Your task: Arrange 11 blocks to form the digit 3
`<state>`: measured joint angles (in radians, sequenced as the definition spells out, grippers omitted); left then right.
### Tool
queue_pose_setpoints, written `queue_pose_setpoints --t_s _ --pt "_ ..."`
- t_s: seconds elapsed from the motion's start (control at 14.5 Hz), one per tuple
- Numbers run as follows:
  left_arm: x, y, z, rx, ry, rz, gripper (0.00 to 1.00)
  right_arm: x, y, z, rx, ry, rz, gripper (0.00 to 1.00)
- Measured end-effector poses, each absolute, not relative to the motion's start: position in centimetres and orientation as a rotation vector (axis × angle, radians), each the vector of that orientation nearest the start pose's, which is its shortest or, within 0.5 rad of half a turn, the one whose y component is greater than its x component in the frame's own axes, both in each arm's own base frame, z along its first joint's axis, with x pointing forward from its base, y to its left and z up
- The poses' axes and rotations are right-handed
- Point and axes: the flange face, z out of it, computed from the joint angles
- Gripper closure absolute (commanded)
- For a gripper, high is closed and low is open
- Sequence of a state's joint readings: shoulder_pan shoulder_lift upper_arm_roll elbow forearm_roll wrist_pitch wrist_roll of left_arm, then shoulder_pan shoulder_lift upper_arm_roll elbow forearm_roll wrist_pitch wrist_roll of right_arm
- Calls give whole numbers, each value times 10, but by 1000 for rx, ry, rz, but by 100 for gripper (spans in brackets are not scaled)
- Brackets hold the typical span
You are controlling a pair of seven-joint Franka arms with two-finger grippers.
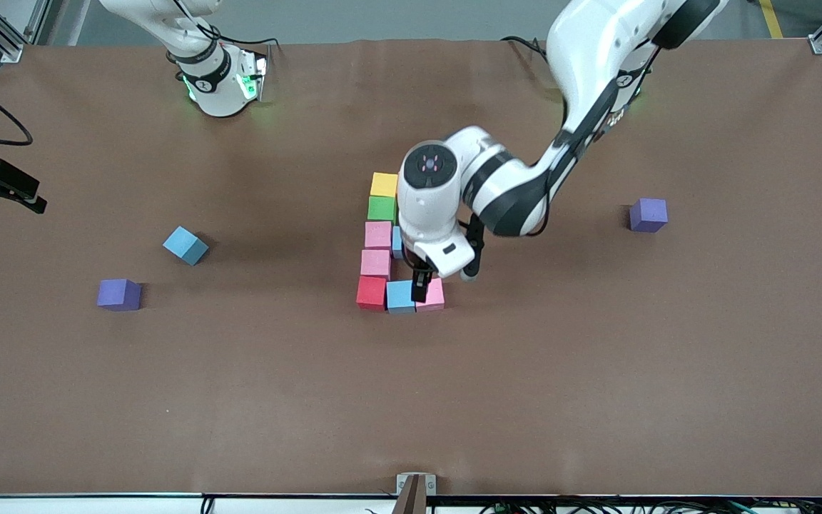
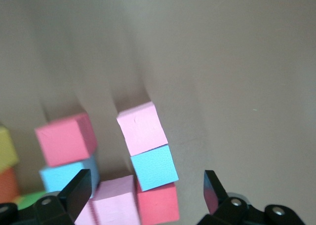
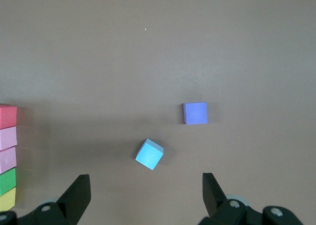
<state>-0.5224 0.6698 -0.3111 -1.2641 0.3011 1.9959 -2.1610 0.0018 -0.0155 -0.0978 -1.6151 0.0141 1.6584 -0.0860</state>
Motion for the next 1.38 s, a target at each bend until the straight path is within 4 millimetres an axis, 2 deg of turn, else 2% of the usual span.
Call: queue_pose_setpoints --t_s 0.14,0.28,0.35,0.55,0.76,0.97,1.17,1.38 --pt "558 -471 432 -2699 -1703 -216 0 556 -52 620 -3130 17 -94 0" --pt "576 -435 463 -2843 -1419 -262 0 556 -52 620 -3130 16 -95 0" --pt "588 -411 475 -2891 -1276 -276 0 556 -52 621 -3130 15 -98 0" --pt "628 -317 505 -2970 -866 -271 0 556 -49 630 -3130 7 -126 0" --pt "645 -235 532 -3006 -653 -193 0 556 -45 632 -3130 -4 -119 0" --pt "639 -172 571 -3038 -547 -130 0 554 -43 631 -3129 -10 -93 0" --pt "614 -132 609 -3053 -308 -37 0 554 -42 635 -3130 -13 -104 0" --pt "584 -79 629 -3107 -135 66 0 553 -42 636 -3130 -12 -108 0"
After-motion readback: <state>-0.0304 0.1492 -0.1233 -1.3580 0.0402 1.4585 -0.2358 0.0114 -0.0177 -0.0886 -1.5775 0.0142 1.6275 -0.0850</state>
